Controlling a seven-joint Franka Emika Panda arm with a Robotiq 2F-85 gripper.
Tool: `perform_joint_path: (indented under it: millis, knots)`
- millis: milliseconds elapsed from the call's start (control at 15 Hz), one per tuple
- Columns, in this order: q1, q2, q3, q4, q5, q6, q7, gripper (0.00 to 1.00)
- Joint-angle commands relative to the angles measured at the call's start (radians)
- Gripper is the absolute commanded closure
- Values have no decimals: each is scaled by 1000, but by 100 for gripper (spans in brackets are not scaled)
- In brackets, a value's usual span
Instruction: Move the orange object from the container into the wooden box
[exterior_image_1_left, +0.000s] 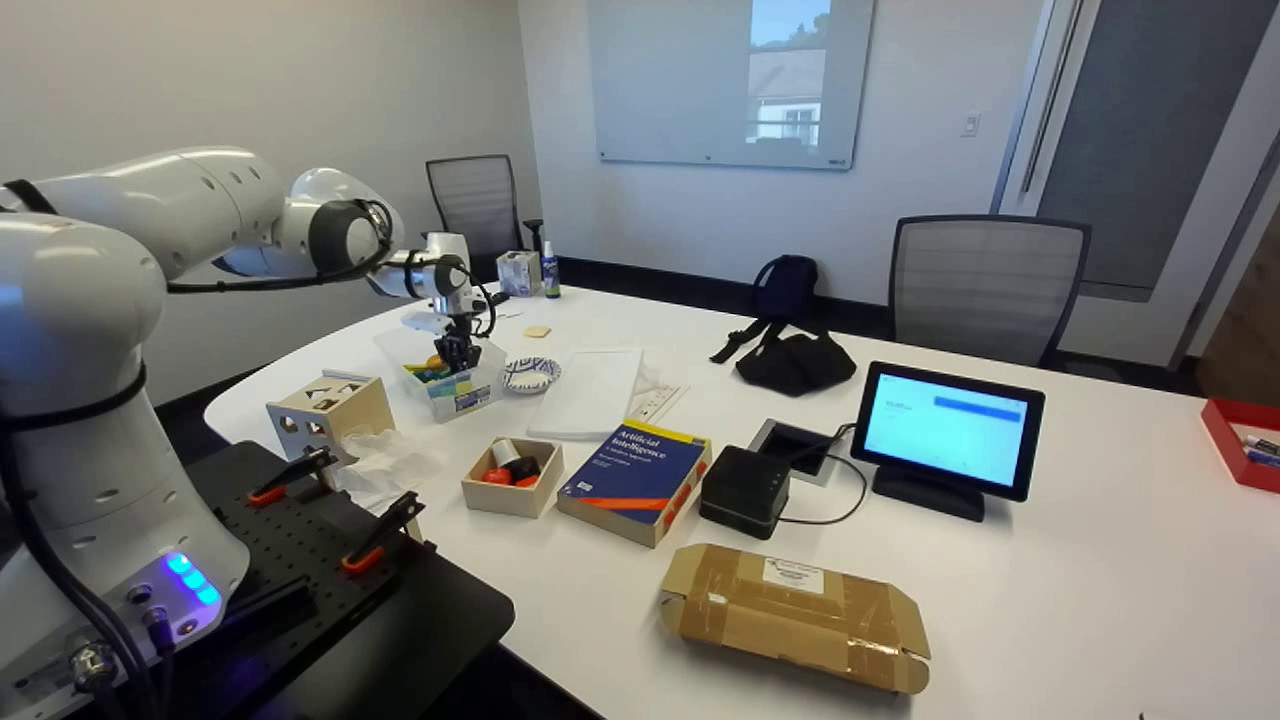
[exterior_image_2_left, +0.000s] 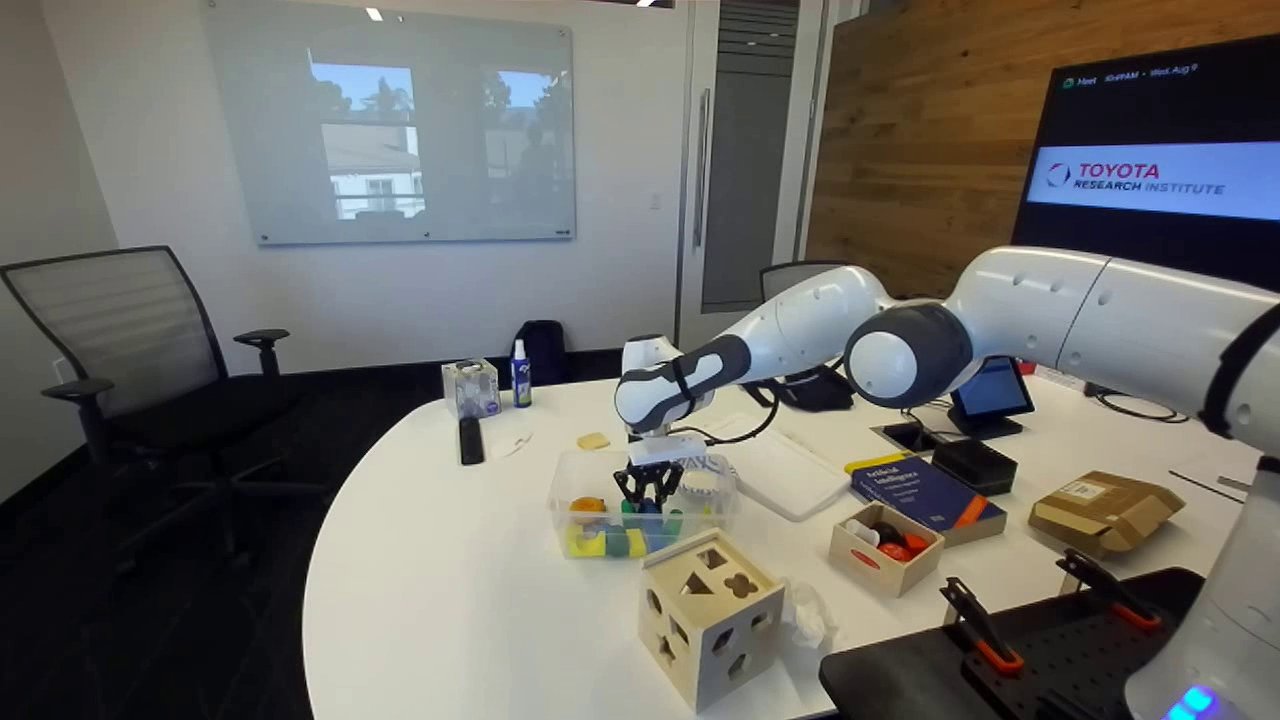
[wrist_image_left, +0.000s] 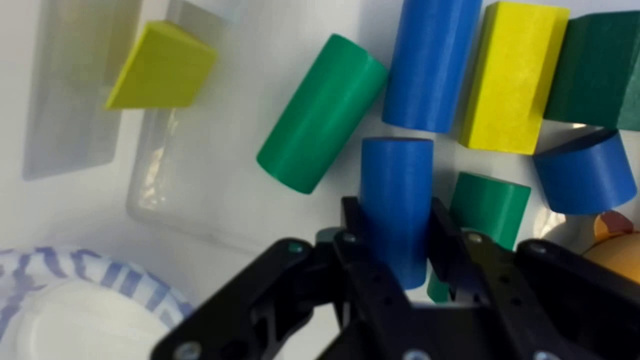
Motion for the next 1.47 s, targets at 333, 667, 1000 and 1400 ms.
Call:
perform_joint_path:
  millis: [333, 667, 1000, 1400]
  knots:
    - [-18, -204, -1, -110, -1, -123, -14, 92]
    - [-52, -381, -12, -309, 8, -117, 42, 92]
    - [-113, -515, -25, -521, 48, -117, 156, 92]
    - [-206, -637, -56, -785, 153, -55, 282, 92]
